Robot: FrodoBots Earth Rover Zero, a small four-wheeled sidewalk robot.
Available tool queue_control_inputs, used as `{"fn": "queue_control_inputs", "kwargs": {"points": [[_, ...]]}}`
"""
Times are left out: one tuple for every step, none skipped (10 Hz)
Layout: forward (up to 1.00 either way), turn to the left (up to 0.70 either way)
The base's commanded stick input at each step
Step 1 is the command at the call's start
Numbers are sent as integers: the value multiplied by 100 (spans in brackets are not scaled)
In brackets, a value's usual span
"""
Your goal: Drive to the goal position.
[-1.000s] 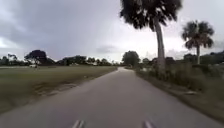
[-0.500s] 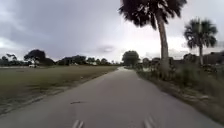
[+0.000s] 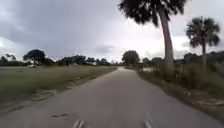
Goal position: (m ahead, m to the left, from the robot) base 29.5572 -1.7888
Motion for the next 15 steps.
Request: {"fn": "queue_control_inputs", "kwargs": {"points": [[100, 0], [100, 0], [100, 0], [100, 0], [100, 0], [100, 0], [100, 0], [100, 0], [100, 0], [100, 0], [100, 0], [100, 0], [100, 0], [100, 0], [100, 0]]}}
